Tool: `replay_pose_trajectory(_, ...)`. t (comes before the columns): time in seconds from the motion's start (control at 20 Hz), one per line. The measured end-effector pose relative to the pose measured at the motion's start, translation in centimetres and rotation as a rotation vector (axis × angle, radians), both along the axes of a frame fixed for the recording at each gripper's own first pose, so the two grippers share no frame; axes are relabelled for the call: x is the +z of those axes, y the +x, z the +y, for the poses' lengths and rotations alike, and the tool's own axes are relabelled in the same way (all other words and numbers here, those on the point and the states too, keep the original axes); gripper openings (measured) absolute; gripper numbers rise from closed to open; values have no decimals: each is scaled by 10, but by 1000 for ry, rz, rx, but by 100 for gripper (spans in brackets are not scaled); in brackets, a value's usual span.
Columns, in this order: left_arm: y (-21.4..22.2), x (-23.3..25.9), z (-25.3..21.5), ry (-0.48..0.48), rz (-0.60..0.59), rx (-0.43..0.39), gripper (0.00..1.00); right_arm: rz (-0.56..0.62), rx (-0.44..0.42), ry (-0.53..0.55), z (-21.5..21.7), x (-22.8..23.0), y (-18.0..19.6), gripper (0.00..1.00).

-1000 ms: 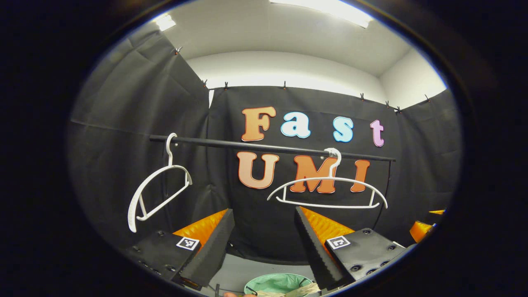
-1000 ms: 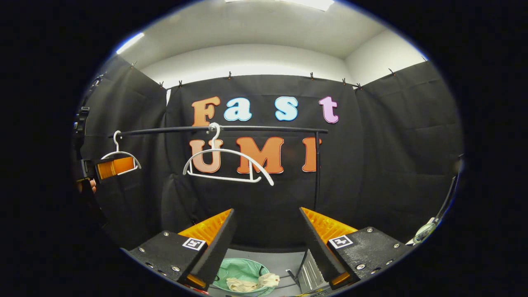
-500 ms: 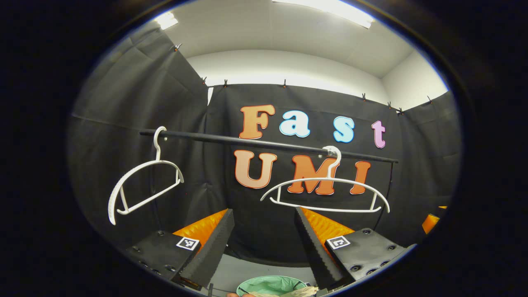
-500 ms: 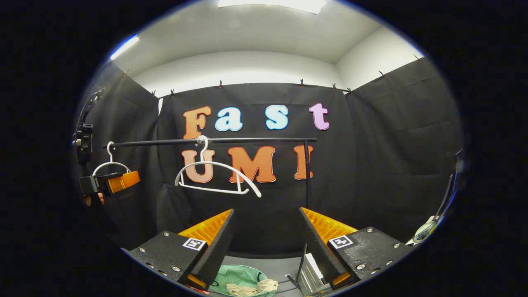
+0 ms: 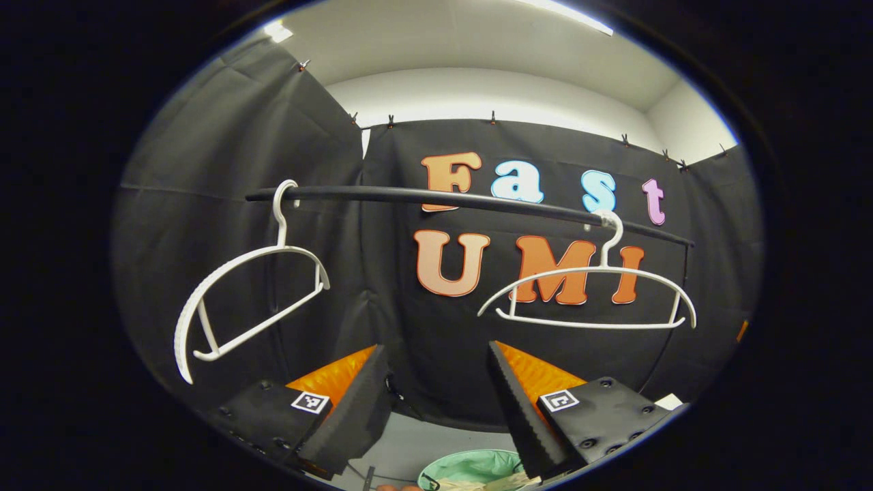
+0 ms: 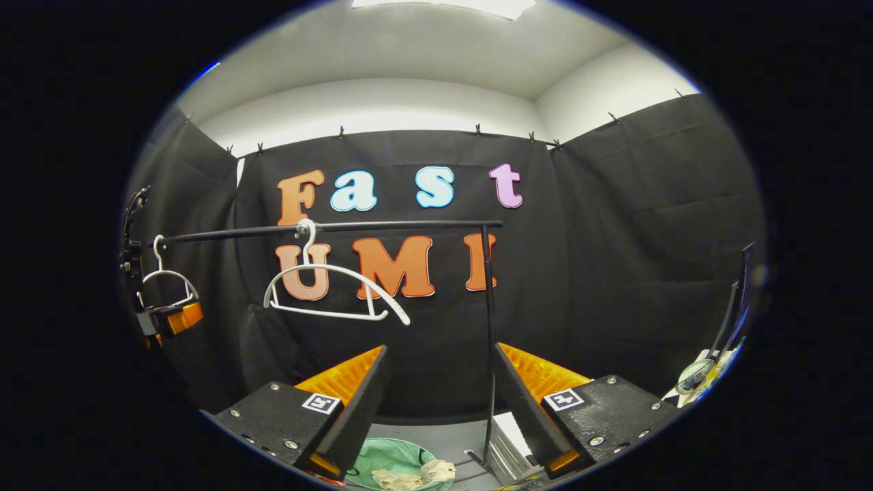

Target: Grasp the clothes on the hanger with both hands and then place them into the laundry hamper below.

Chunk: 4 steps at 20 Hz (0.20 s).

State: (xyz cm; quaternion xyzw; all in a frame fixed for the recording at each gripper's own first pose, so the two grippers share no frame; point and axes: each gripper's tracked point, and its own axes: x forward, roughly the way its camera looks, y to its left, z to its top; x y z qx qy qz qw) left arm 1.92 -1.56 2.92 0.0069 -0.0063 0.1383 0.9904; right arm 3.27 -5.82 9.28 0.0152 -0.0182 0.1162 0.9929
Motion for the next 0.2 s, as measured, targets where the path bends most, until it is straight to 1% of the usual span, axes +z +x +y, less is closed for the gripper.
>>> replay_pose_trajectory(0.05,-1,-2,4,1,5,3,96,-6,6,-6,8,5,2,93)
replay_pose_trajectory(0.1,-3,-2,10,3,4,10,94,-18,0,-13,12,10,4,93)
replay_pose_trajectory(0.15,-4,0,18,8,-1,22,94,-27,-10,-19,15,14,8,93)
replay_pose_trajectory(0.2,-4,1,27,10,-5,34,94,-32,-6,-26,22,17,8,99)
